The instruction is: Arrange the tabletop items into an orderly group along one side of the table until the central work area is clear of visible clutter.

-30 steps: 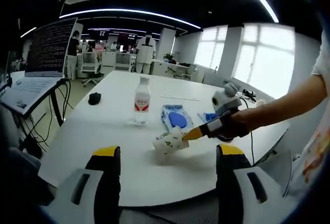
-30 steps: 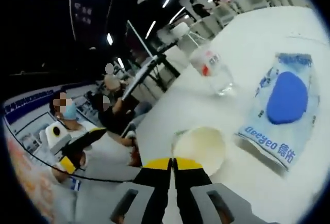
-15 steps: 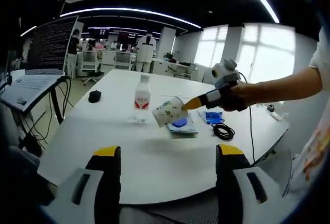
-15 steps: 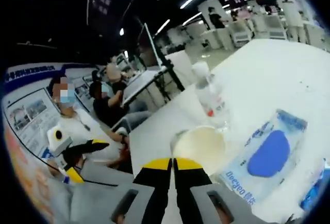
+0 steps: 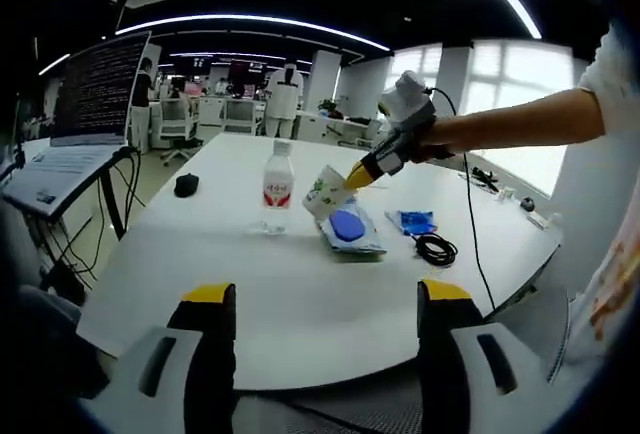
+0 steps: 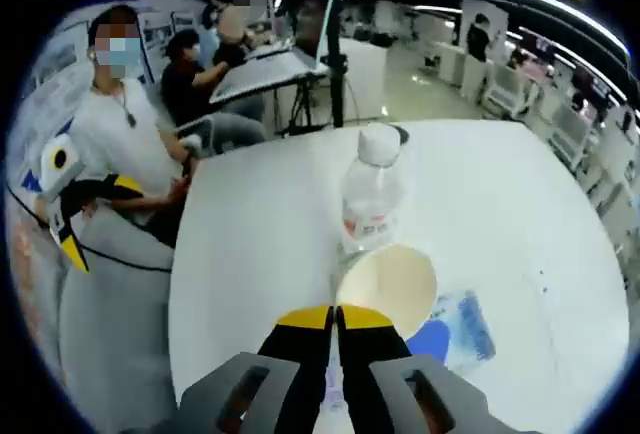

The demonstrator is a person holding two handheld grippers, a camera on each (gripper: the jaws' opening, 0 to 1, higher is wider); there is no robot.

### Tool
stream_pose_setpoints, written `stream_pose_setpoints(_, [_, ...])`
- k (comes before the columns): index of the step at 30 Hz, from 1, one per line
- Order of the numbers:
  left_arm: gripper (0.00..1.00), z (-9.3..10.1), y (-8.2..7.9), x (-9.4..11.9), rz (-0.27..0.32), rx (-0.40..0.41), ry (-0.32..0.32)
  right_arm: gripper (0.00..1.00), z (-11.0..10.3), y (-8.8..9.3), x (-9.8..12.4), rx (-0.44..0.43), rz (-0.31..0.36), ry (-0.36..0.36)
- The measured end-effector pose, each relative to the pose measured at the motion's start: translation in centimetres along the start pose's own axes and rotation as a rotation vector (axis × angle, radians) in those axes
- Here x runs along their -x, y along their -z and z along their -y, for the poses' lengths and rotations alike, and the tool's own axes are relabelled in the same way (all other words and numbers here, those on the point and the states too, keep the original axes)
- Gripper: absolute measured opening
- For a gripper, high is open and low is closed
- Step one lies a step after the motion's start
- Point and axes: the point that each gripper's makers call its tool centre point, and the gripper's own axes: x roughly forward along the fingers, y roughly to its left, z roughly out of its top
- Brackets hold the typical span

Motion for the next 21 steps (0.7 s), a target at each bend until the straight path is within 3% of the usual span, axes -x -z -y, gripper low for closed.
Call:
stream_pose_setpoints(3, [0.74,-0.1,0.1,0.0,-0.002,0.002,-0.003,0.0,0.3,-0.3,-0.5,0.119,-0.044,-0.012])
stream_pose_setpoints(8, [0.74,-0.2,0.2,0.1,-0.006,0.001,-0.004,0.0,1.5,-0.1,-1.3,0.189,-0.114,-0.012])
stream_pose_setpoints(9, [0.74,-0.2,0.3,0.1,-0.009,-0.005,-0.005,0.0,1.5,0.4,-1.6,0.227,-0.16,-0.027])
stream_pose_setpoints(12, [0.73,-0.2,0.5,0.0,-0.018,-0.016,-0.003,0.0,1.4,0.8,-2.1,0.311,-0.216,-0.033])
stream_pose_setpoints(17, [0.73,-0.3,0.6,-0.2,-0.019,-0.008,-0.003,0.0,0.7,0.6,-3.4,0.35,-0.233,-0.063])
stream_pose_setpoints(21, [0.73,0.0,0.7,-0.5,-0.035,-0.02,0.004,0.0,0.6,1.8,-4.4,0.364,-0.293,-0.06])
